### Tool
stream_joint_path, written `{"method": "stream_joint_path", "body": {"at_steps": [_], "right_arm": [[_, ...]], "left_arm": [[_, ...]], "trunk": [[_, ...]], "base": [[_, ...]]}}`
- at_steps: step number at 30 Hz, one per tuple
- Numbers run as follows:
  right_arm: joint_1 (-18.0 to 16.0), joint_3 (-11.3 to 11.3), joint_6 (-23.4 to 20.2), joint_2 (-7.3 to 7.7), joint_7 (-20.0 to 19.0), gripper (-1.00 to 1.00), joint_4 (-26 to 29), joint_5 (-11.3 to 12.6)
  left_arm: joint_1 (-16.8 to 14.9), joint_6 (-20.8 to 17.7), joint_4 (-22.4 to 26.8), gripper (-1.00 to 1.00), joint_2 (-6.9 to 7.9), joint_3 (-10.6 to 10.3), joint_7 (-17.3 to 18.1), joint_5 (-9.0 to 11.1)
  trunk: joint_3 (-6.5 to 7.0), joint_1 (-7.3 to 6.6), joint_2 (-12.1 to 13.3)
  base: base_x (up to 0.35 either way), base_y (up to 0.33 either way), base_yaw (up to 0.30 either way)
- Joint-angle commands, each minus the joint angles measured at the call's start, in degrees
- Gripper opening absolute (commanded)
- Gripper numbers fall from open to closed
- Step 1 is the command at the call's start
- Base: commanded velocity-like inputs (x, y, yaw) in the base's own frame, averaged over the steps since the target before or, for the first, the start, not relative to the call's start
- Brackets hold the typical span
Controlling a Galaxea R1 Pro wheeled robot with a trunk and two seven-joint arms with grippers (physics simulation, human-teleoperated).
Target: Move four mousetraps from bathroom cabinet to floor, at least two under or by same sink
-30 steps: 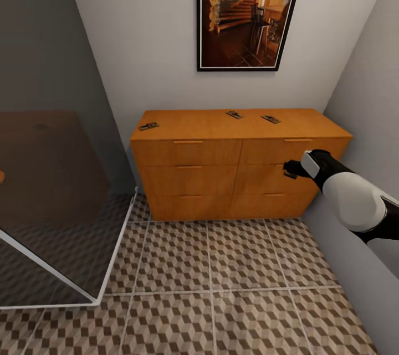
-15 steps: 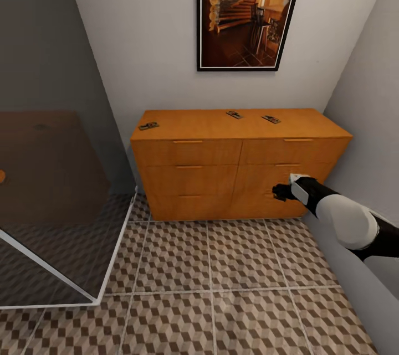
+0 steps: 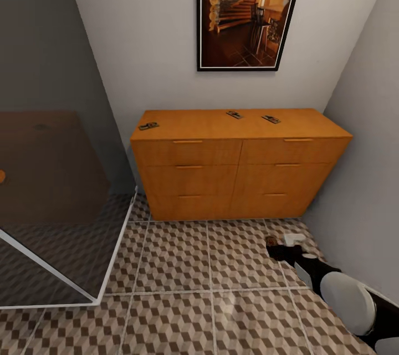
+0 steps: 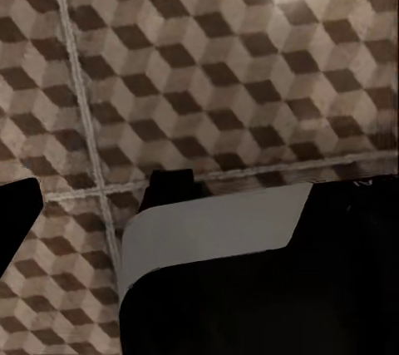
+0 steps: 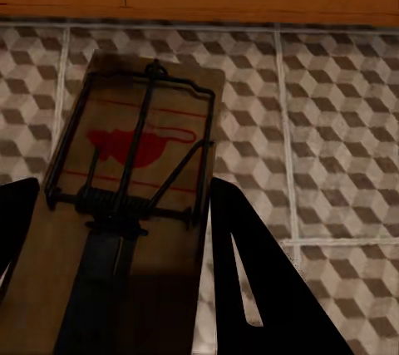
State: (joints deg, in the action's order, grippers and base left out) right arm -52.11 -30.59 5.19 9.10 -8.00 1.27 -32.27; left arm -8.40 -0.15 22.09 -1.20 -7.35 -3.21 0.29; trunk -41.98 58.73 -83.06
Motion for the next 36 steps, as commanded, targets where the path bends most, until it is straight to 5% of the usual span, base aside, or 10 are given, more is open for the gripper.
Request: {"method": "stream_joint_path", "body": {"at_steps": [1, 7, 14, 18, 25, 29, 36], "right_arm": [[1.8, -0.6, 2.8, 0.02, -0.5, -1.0, 0.0, -0.4], [11.5, -0.6, 15.8, -0.12, -0.9, -1.0, 0.0, -0.7], [19.0, -0.6, 30.0, -0.42, -0.6, -1.0, -0.1, -0.6], [21.0, -0.7, 35.8, -1.17, -0.4, -1.0, -0.2, -0.6], [22.8, -0.8, 38.7, -2.59, 0.1, -1.0, -0.1, -0.5], [23.4, -0.8, 39.5, -3.38, 0.3, -1.0, -0.2, -0.5], [23.7, -0.8, 39.6, -4.83, 3.6, -1.0, -0.2, -0.5]], "left_arm": [[0.0, -0.6, 1.6, 1.0, -0.47, -0.4, -1.3, 0.3], [-0.1, -9.9, 11.0, 1.0, -3.06, -0.4, -8.3, 1.1], [-0.5, -13.4, 19.0, 1.0, -4.5, -0.4, -9.7, 1.2], [-1.1, -20.8, 26.1, 1.0, -4.78, -0.4, -9.6, 1.2], [-4.5, -32.9, 39.0, 1.0, -5.38, -0.4, -9.7, 1.1], [-11.6, -44.1, 45.2, 1.0, -6.26, -0.4, -9.6, 1.1], [-22.0, -52.7, 46.4, 1.0, -6.43, -0.4, -9.5, 1.2]], "trunk": [[-0.03, -0.01, 0.0], [-0.03, -0.01, 0.0], [-0.03, -0.01, 0.0], [-0.03, -0.01, 0.0], [-0.03, -0.01, 0.0], [-0.03, -0.01, 0.0], [-0.03, -0.01, 0.0]], "base": [[0.0, 0.0, 0.0], [0.0, 0.0, 0.0], [0.0, 0.0, 0.0], [0.0, 0.0, 0.0], [0.0, 0.0, 0.0], [0.0, 0.0, 0.0], [0.0, 0.0, 0.0]]}}
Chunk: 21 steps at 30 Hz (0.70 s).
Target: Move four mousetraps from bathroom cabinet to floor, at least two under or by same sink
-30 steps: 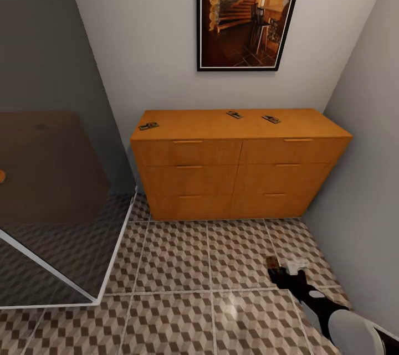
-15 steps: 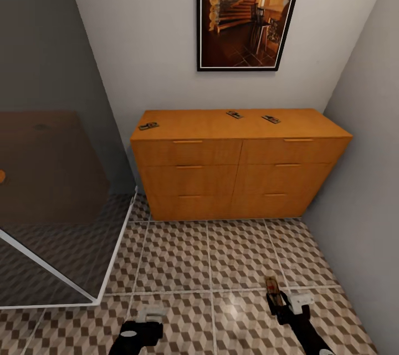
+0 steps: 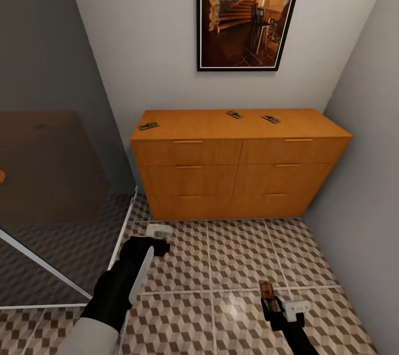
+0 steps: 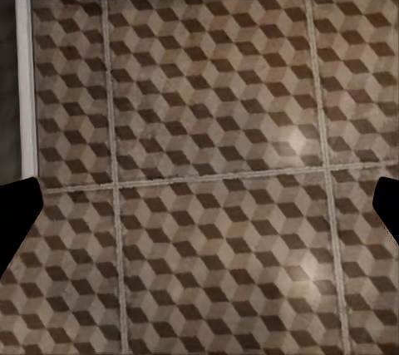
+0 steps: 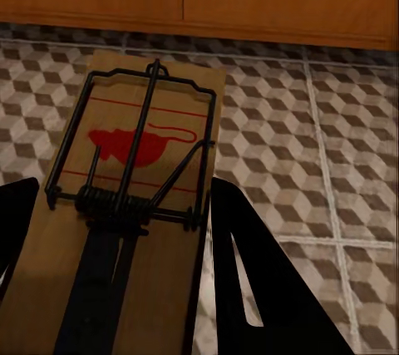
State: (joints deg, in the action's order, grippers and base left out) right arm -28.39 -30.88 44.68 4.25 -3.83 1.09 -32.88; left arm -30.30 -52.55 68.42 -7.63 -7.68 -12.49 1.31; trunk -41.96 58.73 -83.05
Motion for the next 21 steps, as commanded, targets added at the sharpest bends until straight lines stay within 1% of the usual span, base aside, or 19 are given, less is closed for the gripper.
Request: {"method": "stream_joint_path", "body": {"at_steps": [1, 4, 8, 14, 17, 21], "right_arm": [[0.0, -0.5, 0.1, -0.16, 0.3, -1.0, 0.0, 0.1], [0.2, -0.5, 0.0, -0.46, 2.1, -1.0, 0.0, 0.1], [0.3, -0.5, -0.1, -0.57, 2.7, -1.0, 0.0, 0.1], [0.3, -0.5, -0.1, -0.56, 2.9, -1.0, 0.0, 0.1], [0.3, -0.5, -0.2, -0.56, 2.9, -1.0, 0.0, 0.1], [0.3, -0.5, -0.2, -0.56, 2.9, -1.0, 0.0, 0.1]], "left_arm": [[-1.9, -2.0, 0.1, 1.0, 0.0, -0.1, -0.3, 0.2], [-7.0, -4.5, 0.2, 1.0, -0.01, -0.1, -0.3, 0.2], [-11.7, -5.4, 0.2, 1.0, -0.29, -0.1, -0.4, 0.2], [-15.7, -5.7, -0.3, 1.0, -0.75, -0.1, -0.4, 0.3], [-16.5, -5.8, -0.8, 1.0, -0.75, -0.1, -0.4, 0.3], [-16.7, -5.9, -0.8, 1.0, -0.56, -0.3, -0.4, 0.3]], "trunk": [[-0.05, 0.0, 0.0], [-0.05, 0.0, 0.0], [-0.05, 0.0, 0.0], [-0.05, 0.0, 0.0], [-0.05, 0.0, 0.0], [-0.05, 0.0, 0.0]], "base": [[0.0, 0.0, 0.0], [0.0, 0.0, 0.0], [0.0, 0.0, 0.0], [0.0, 0.0, 0.0], [0.0, 0.0, 0.0], [0.0, 0.0, 0.0]]}}
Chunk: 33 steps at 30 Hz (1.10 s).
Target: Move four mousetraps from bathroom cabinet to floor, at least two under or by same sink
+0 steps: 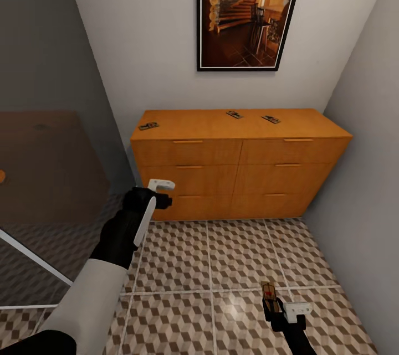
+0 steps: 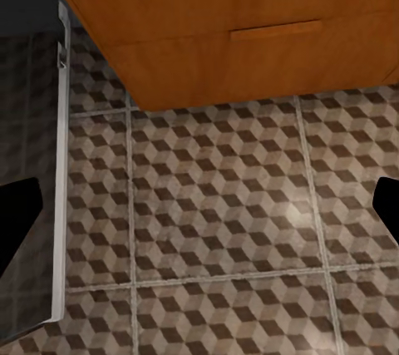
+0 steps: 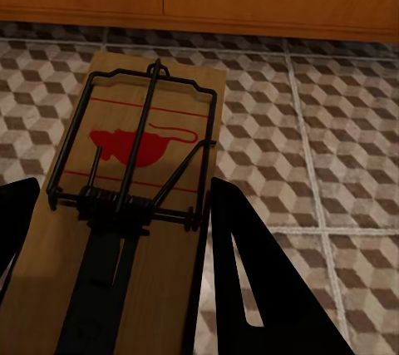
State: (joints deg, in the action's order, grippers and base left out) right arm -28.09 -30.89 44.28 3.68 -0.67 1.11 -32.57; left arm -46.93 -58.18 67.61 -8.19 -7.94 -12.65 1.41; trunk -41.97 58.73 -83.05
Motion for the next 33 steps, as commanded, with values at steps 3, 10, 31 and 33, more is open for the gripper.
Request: {"method": "stream_joint_path", "body": {"at_steps": [3, 10, 31, 33], "right_arm": [[0.0, -0.5, -0.1, 0.06, -0.3, -1.0, -0.1, -0.2], [0.0, -0.5, -0.2, 0.02, -0.3, -1.0, -0.1, -0.2], [0.0, -0.5, -0.9, 0.07, -0.3, -1.0, -0.1, -0.2], [0.0, -0.5, -0.9, 0.04, -0.3, -1.0, -0.1, -0.2]], "left_arm": [[-0.1, -0.3, 0.9, 1.0, 0.07, -0.3, -0.2, 0.1], [-0.1, -0.3, 6.0, 1.0, 0.24, -0.7, -0.1, 0.1], [0.0, -0.4, 8.4, 1.0, 0.27, -5.8, 0.0, 0.2], [0.0, -0.4, 8.4, 1.0, 0.27, -5.8, 0.0, 0.2]], "trunk": [[-0.05, 0.0, 0.0], [-0.05, 0.0, 0.0], [-0.05, 0.0, 0.0], [-0.05, 0.0, 0.0]], "base": [[0.0, 0.0, 0.0], [0.0, 0.0, 0.0], [0.0, 0.0, 0.0], [0.0, 0.0, 0.0]]}}
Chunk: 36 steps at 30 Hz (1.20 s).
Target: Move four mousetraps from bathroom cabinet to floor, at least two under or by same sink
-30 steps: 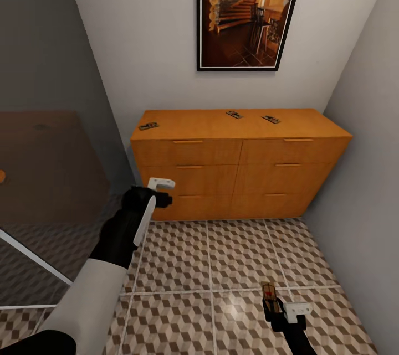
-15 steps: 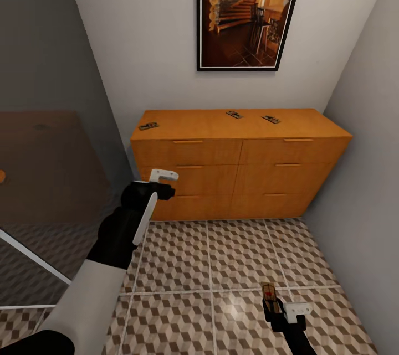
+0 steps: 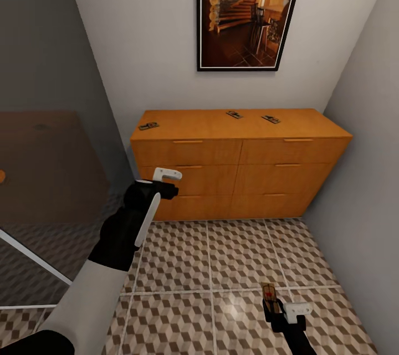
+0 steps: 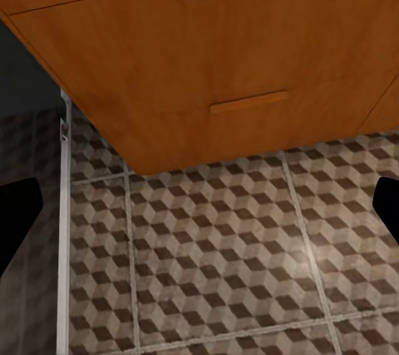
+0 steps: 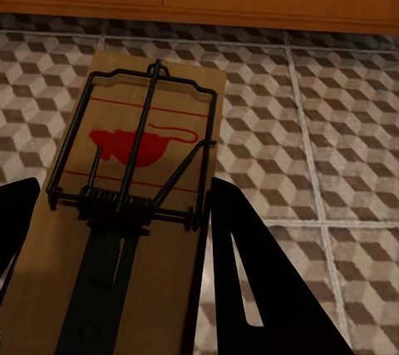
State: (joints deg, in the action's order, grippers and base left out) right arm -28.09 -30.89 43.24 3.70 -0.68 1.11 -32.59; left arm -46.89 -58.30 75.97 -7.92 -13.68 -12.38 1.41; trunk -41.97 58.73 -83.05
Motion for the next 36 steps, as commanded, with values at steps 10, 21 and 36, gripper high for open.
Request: {"method": "stream_joint_path", "body": {"at_steps": [10, 21, 36], "right_arm": [[0.0, -0.5, 0.1, -0.06, -0.3, -1.0, -0.1, -0.2], [0.0, -0.5, 0.1, -0.09, -0.4, -1.0, -0.1, -0.2], [0.0, -0.5, 0.1, -0.01, -0.3, -1.0, -0.1, -0.2]], "left_arm": [[0.0, -0.2, 0.1, 1.0, 0.01, 0.0, -0.3, 0.2], [0.0, -0.1, 0.1, 1.0, 0.15, 0.0, -0.3, 0.2], [0.0, -0.1, 0.1, 1.0, 0.18, 0.0, -0.3, 0.1]], "trunk": [[-0.05, 0.0, 0.0], [-0.05, 0.0, 0.0], [-0.05, 0.0, 0.0]], "base": [[0.0, 0.0, 0.0], [0.0, 0.0, 0.0], [0.002, -0.002, 0.0]]}}
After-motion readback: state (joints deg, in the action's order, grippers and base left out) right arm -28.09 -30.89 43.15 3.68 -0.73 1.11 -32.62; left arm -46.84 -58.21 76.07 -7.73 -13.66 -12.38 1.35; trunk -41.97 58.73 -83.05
